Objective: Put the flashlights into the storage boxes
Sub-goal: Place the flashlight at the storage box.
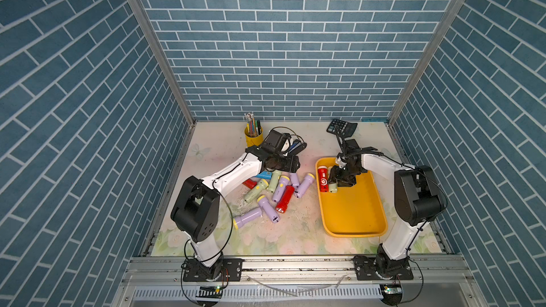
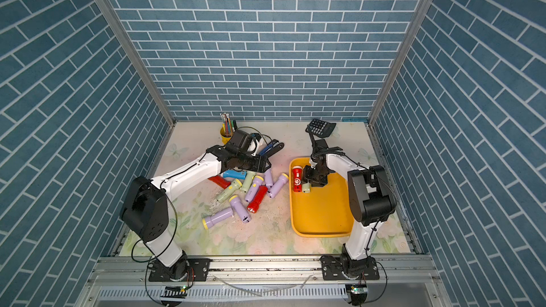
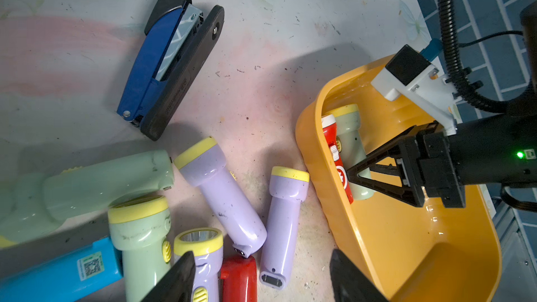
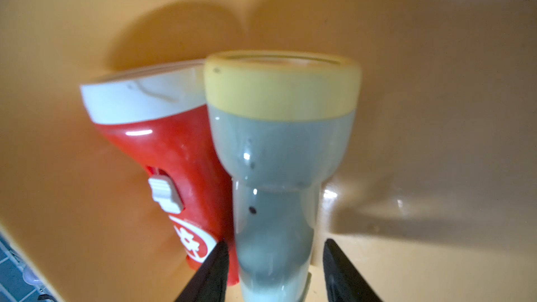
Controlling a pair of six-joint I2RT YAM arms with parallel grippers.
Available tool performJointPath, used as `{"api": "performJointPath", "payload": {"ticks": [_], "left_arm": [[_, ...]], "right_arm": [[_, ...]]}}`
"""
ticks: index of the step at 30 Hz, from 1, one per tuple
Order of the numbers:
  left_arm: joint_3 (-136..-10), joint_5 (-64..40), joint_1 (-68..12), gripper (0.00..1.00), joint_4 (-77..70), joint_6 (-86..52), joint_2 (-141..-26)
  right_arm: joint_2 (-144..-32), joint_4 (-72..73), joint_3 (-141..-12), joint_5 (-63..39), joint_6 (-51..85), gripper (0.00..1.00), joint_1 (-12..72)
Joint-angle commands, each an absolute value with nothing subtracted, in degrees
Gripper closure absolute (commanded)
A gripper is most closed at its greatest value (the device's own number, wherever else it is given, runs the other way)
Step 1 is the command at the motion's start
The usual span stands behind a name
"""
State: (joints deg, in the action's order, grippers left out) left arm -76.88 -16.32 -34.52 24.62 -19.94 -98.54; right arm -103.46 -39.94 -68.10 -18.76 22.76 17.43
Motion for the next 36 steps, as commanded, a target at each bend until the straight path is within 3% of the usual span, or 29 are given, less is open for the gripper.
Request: {"api": "performJointPath", "payload": {"ticks": [1,17,36], "left_arm": [[-75.78,-16.08,-34.73,0.26,24.48,-20.01,-96.18],[-72.34,-15.73,-34.72,0.26,24.18,-19.62,-93.33],[-67.84,-15.22,-34.72,0.26,23.99,-19.49,-88.50]], "right_arm": [[-100.66,-42.07,-69.45,-18.15,23.84,0.46,17.23],[-95.85,-44.49,-69.86,-15.53,24.52,0.45,18.39],[-92.30,-52.20,-76.97,-7.90,24.95,0.45,25.67]]}}
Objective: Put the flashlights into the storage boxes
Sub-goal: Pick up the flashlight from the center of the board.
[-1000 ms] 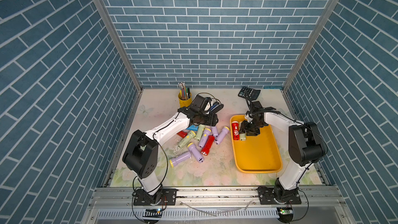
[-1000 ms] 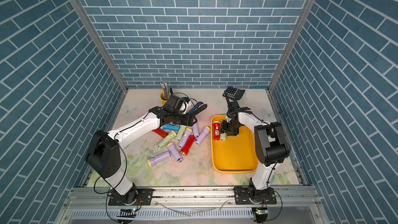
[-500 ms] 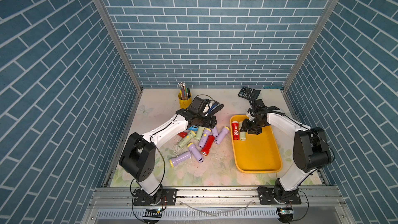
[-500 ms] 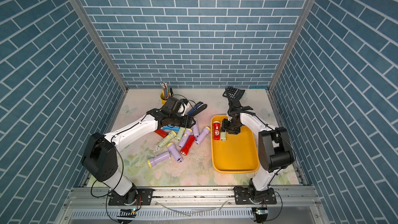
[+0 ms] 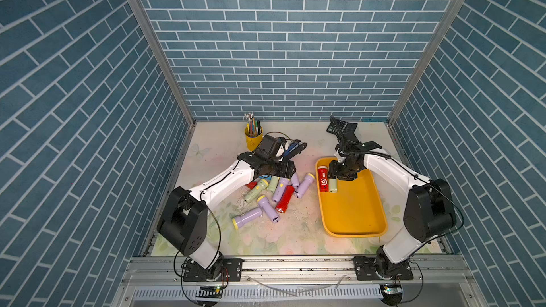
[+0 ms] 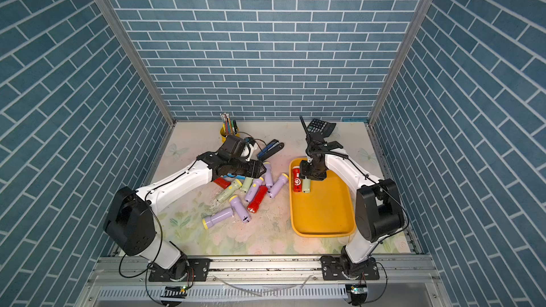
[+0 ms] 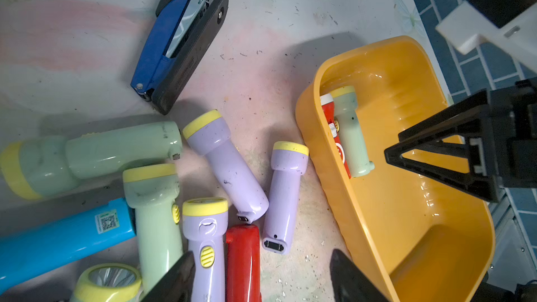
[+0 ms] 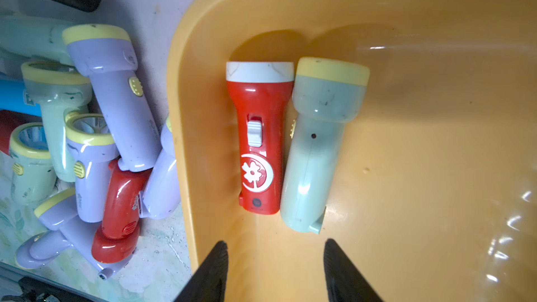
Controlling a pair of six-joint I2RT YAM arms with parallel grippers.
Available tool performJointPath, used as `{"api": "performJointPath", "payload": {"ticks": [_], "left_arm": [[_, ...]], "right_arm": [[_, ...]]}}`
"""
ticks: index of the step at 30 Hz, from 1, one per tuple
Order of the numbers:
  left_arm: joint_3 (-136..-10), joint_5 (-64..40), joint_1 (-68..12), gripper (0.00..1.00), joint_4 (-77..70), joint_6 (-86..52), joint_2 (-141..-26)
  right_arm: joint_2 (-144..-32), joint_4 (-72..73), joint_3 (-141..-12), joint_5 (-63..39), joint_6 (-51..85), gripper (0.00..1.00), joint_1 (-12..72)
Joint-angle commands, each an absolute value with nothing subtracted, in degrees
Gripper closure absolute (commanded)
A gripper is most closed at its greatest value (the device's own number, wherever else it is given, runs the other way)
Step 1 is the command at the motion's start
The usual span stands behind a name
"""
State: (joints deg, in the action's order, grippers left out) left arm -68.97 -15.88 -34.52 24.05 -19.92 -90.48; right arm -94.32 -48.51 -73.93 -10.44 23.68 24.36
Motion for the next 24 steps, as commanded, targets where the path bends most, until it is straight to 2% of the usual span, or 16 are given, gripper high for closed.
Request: {"api": "performJointPath", "payload": {"ticks": [1,15,24], "left_arm": [[-67.40,-15.16,-34.74,0.26,23.99,-19.50,-88.06],[-58.15,-13.26,-34.61,0.25,23.62,-19.62,-78.51],[-51.55,-14.35,-31.67,0.25,23.38,-21.30,-72.59]], "right_arm": [[-92.05,-52.75,-77.39,-7.53,25.20,0.45,26.28],[-90.35,-54.66,-79.98,-3.37,29.75,0.46,34.27],[-92.82,-54.67,-81.57,-2.02,32.34,0.46,39.86]]}}
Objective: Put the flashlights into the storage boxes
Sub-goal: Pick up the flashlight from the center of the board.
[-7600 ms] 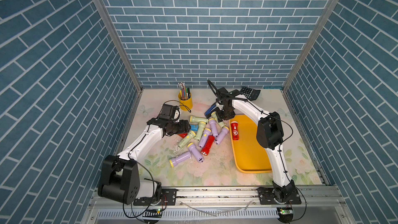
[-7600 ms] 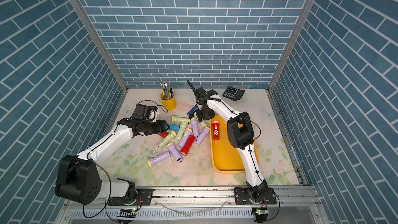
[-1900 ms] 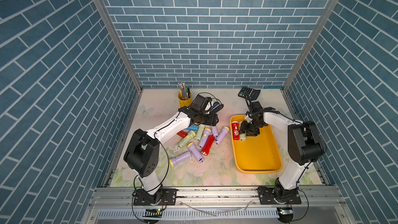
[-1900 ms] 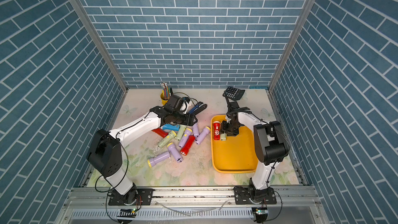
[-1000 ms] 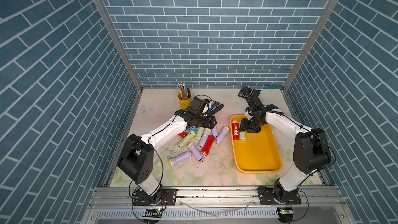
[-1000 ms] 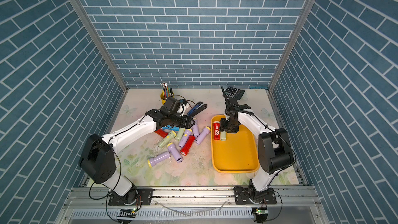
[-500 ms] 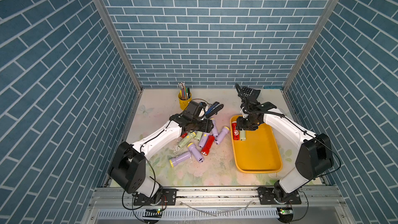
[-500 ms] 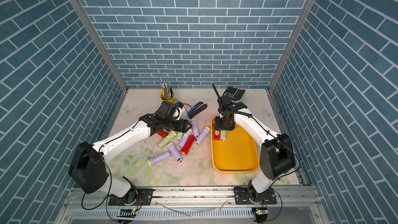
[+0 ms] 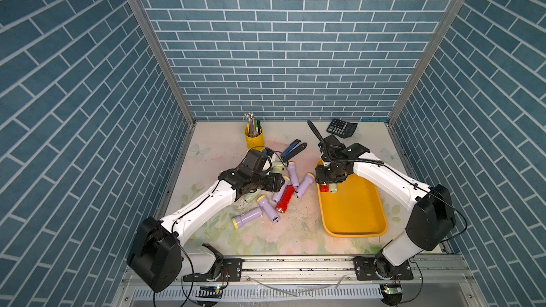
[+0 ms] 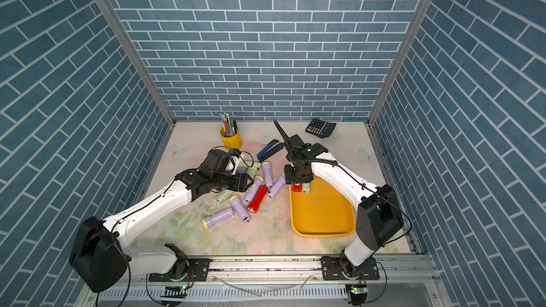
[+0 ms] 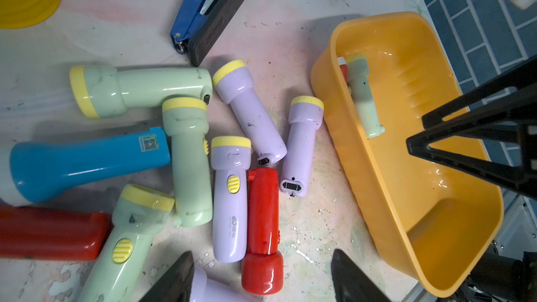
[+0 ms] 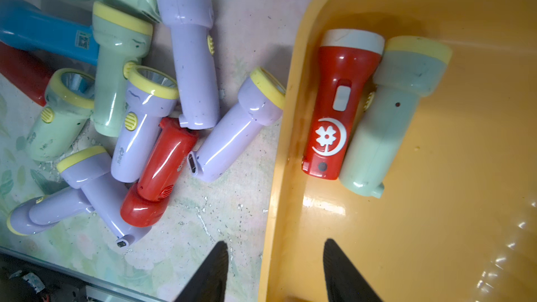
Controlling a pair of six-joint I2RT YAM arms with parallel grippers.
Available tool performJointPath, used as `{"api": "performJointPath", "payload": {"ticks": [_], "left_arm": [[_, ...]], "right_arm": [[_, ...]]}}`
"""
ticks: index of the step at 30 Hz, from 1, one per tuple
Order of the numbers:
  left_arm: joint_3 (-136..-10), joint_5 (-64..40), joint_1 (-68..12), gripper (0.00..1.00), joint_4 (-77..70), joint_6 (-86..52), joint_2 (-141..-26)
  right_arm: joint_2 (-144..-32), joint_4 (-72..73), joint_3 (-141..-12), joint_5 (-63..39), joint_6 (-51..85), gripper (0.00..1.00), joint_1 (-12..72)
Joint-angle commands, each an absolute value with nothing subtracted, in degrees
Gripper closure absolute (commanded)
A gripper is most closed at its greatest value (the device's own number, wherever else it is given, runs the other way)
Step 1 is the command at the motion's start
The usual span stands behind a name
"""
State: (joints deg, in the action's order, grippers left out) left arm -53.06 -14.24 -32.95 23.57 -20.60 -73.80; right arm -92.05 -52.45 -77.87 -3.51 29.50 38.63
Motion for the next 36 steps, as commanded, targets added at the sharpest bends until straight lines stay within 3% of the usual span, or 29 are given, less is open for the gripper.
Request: {"api": "performJointPath", "payload": {"ticks": [1,14,25,36], "left_arm": [[-50.99,-14.70,-31.10,0.24,23.21,-21.57,-72.32],[-47.13,-19.42,-22.81,0.24,20.56,-24.34,-72.55],[-48.76,-20.36,-20.75,0.24,19.78,-23.92,-76.82],[-50.88,-21.33,-19.52,0.25,20.21,-22.65,-80.06]], "right_arm": [[-93.44,-54.61,-82.07,-2.11,32.43,0.46,40.41],[-107.30,-56.93,-94.86,-5.98,30.05,0.46,42.58],[-121.39,-60.83,-108.53,-9.24,28.30,0.46,42.63],[-129.43,-62.37,-113.95,-9.98,28.63,0.46,42.36]]}}
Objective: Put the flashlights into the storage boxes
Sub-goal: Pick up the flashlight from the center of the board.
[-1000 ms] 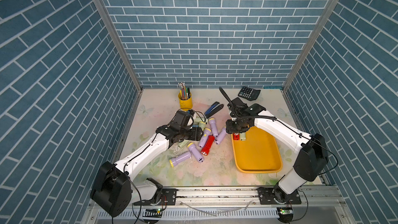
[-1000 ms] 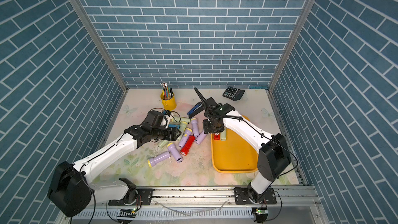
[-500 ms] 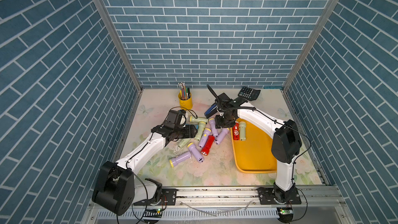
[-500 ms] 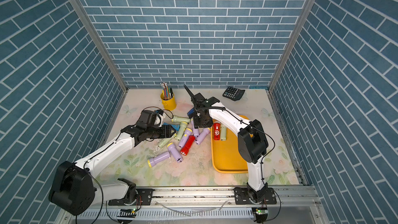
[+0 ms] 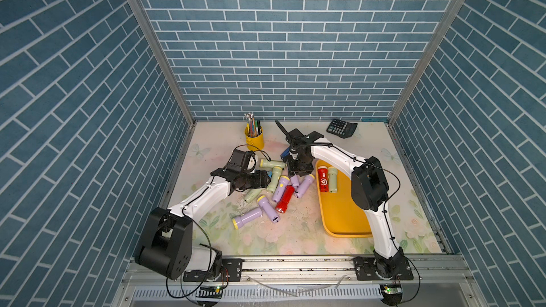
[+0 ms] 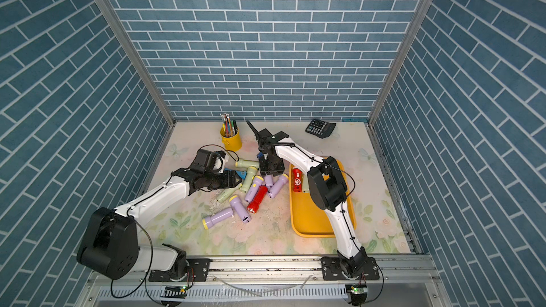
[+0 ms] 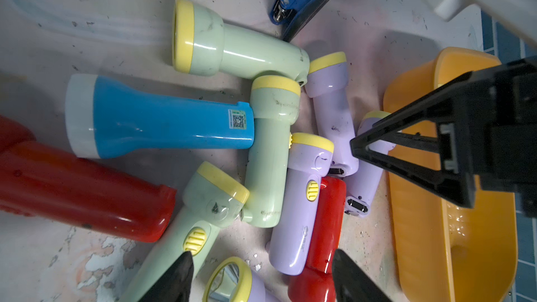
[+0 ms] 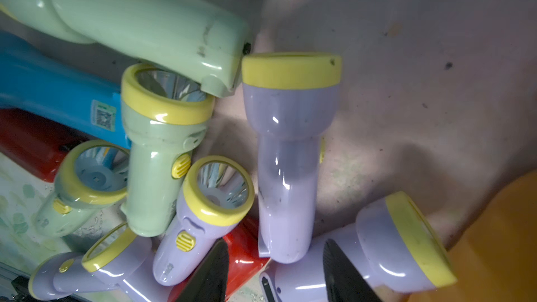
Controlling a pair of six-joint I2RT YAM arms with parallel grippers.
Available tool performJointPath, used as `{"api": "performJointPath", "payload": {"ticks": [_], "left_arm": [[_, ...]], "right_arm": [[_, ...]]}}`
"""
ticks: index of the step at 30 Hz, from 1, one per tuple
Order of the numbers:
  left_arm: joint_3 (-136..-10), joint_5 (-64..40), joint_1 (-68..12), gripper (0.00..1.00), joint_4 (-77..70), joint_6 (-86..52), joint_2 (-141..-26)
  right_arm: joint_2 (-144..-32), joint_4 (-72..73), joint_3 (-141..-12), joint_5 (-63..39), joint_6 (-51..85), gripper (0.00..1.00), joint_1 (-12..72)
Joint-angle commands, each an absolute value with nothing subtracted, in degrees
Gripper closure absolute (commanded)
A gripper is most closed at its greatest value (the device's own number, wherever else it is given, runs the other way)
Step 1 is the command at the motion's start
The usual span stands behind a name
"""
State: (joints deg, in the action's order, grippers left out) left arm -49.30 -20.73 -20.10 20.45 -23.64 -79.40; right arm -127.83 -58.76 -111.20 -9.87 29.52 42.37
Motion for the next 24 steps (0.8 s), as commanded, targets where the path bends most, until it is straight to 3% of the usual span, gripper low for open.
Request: {"api": "performJointPath", "payload": {"ticks": [1,11,24], "left_arm": [[-50.97,-21.30,-19.43,0.24,20.29,-22.58,-80.26],[-51.94,-21.14,-19.00,0.24,20.92,-21.88,-81.19],[-52.78,-21.41,-18.98,0.24,20.98,-21.80,-82.15]], "right_arm": [[-129.78,-62.57,-114.12,-9.60,28.73,0.46,42.19],[-131.08,-64.62,-114.34,-6.07,30.50,0.47,40.44],[-133.84,-62.09,-115.42,-9.27,30.32,0.47,40.34]]}}
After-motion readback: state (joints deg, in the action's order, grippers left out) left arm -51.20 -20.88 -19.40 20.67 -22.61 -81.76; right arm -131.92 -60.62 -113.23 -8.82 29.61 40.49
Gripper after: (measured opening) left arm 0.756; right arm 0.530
